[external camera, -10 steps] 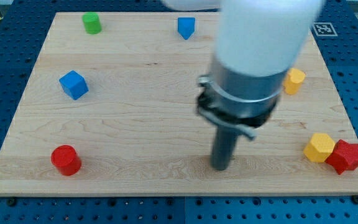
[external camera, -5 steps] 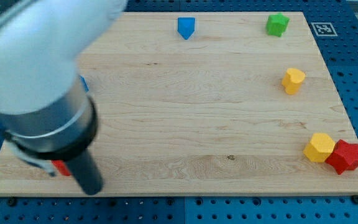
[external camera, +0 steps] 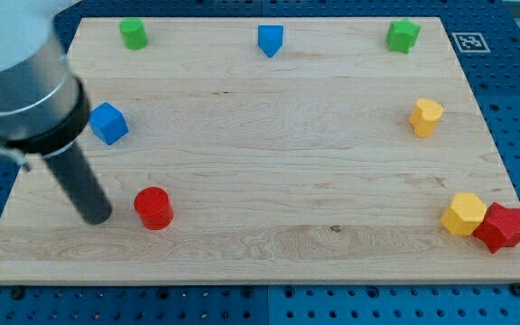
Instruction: Move the red circle to the top of the red star
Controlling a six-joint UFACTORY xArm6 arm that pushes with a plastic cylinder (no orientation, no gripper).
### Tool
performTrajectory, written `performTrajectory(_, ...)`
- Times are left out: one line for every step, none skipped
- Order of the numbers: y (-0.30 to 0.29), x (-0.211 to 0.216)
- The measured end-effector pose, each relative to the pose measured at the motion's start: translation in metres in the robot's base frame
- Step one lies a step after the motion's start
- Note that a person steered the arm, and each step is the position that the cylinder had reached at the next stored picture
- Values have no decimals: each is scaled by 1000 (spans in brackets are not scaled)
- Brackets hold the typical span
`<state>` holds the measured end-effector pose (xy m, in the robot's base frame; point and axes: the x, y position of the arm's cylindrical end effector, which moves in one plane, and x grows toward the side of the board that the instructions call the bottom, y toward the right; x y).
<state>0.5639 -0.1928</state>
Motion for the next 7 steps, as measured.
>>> performTrajectory(35,-5)
performTrajectory(122,-53)
performTrajectory(166,-79)
performTrajectory(142,-61)
performTrajectory(104,-27)
performTrajectory(94,-1)
performTrajectory(167,-16)
